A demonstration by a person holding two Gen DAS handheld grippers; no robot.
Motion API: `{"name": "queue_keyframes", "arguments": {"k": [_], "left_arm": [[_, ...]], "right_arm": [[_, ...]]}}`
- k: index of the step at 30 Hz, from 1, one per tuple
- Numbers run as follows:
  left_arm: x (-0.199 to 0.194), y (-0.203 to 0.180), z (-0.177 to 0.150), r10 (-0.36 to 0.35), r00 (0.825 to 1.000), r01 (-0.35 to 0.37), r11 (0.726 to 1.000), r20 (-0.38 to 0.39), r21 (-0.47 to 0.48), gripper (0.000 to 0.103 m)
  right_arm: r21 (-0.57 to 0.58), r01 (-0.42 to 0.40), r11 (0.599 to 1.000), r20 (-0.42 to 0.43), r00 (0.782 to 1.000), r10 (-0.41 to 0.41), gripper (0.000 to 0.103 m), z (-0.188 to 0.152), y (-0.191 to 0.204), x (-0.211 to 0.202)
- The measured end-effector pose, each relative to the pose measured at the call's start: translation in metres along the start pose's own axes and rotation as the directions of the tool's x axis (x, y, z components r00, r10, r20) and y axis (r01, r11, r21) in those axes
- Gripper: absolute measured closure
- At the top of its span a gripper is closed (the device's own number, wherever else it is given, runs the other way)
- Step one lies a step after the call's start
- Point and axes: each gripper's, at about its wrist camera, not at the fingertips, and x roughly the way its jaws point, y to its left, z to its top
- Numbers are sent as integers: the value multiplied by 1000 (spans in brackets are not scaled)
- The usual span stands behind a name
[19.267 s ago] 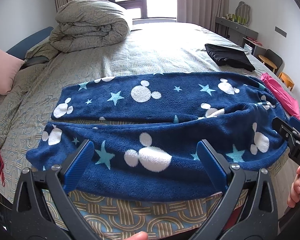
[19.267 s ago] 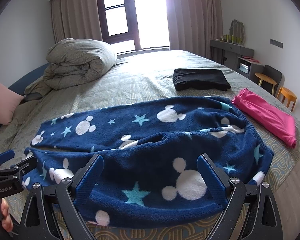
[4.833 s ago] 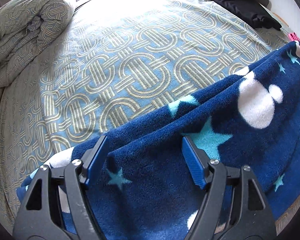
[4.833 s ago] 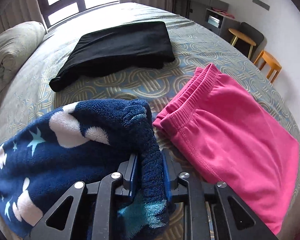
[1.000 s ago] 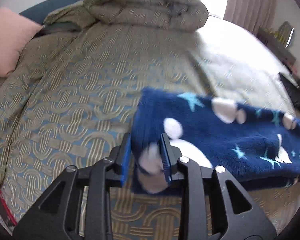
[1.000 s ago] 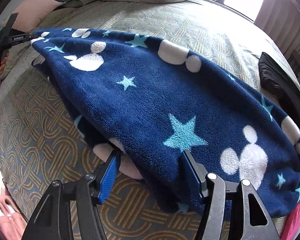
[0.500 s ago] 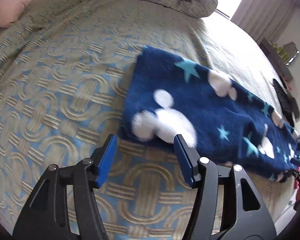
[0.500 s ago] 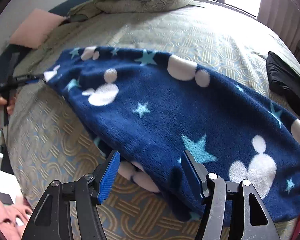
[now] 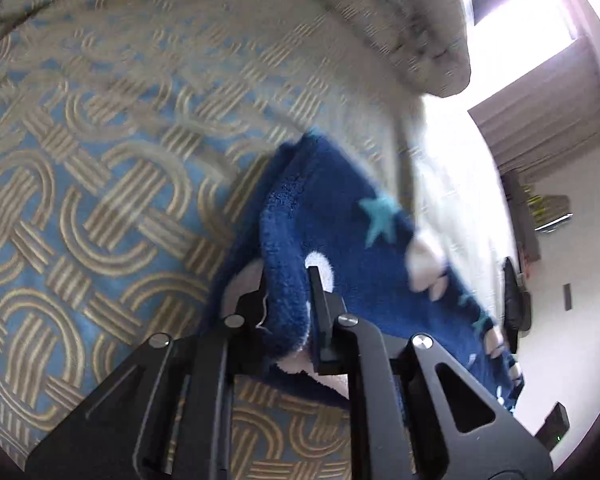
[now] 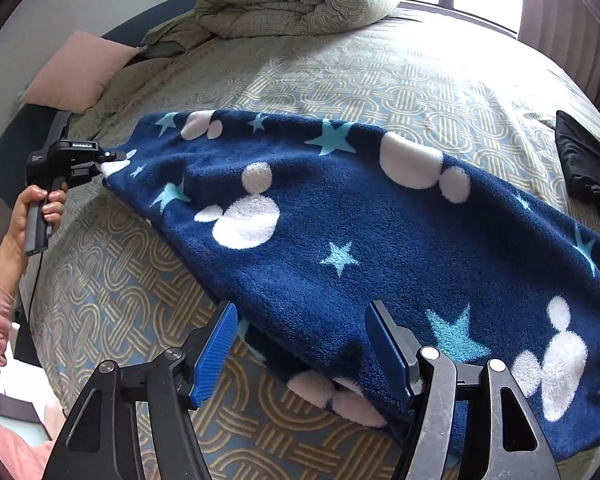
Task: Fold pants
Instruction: 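Grasp the end of the navy pants with the left gripper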
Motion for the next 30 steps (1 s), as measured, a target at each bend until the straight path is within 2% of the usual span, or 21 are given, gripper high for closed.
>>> {"name": "queue_keyframes", "arguments": {"k": [2, 4, 5, 7, 8, 10, 11, 13, 15, 18, 19, 21, 22, 25, 28, 30], "left_arm": [[-22, -12, -6, -17, 996, 9, 996, 84, 92, 88], [-30, -15, -9, 5, 991, -24, 988, 130, 150, 84], [-25, -10, -10, 72, 988, -92, 984, 133, 151, 76], [-8, 11, -11, 224, 970, -235, 963, 93, 135, 68], [-3, 24, -12, 250, 966, -256, 960, 60, 114, 68], [-3, 43, -16, 177, 984, -178, 984, 27, 18, 65], [-9, 48, -18, 144, 989, -143, 989, 33, -30, 56], [-18, 51, -23, 119, 993, -117, 991, 28, -66, 45], [-23, 42, -35, 113, 993, -111, 993, 32, -37, 45], [-28, 22, -47, 145, 989, -146, 988, 25, 47, 44], [-28, 17, -50, 131, 991, -131, 989, 11, 62, 44], [-18, 5, -48, 84, 996, -81, 994, -31, 70, 33], [-13, 1, -48, 89, 995, -86, 993, -42, 80, 26], [5, -8, -45, 170, 984, -163, 978, -46, 128, 26], [12, -4, -43, 163, 985, -158, 983, -53, 91, 26], [13, -1, -39, 163, 986, -160, 983, -32, 88, 37]], "right_arm": [[10, 2, 1000, 1, 1000, -2, 35, 1, -3, 1], [19, 3, 1000, -1, 1000, -3, 35, 3, -5, 3], [24, 3, 1000, -3, 1000, -2, 35, 4, -6, 4], [36, -3, 999, -6, 1000, 3, 35, 6, -8, 7], [41, -8, 999, -6, 1000, 9, 35, 6, -8, 8], [42, -17, 999, -4, 1000, 17, 35, 8, -5, 8], [34, -18, 999, -3, 1000, 18, 35, 8, -3, 7], [10, -8, 1000, -3, 1000, 8, 35, 9, 2, 6], [-6, 4, 1000, -1, 1000, -4, 35, 12, 5, 7], [3, -3, 1000, 6, 1000, 3, 35, 16, 6, 9], [10, -3, 1000, 9, 1000, 3, 35, 18, 7, 10], [22, 6, 1000, 17, 1000, -7, 35, 21, 8, 13], [28, 13, 1000, 23, 1000, -13, 35, 23, 10, 15], [64, -1, 998, 49, 999, -3, 35, 29, 13, 17], [92, -35, 995, 65, 997, 29, 35, 35, 19, 20], [83, -42, 996, 68, 997, 37, 35, 39, 25, 22]]}}
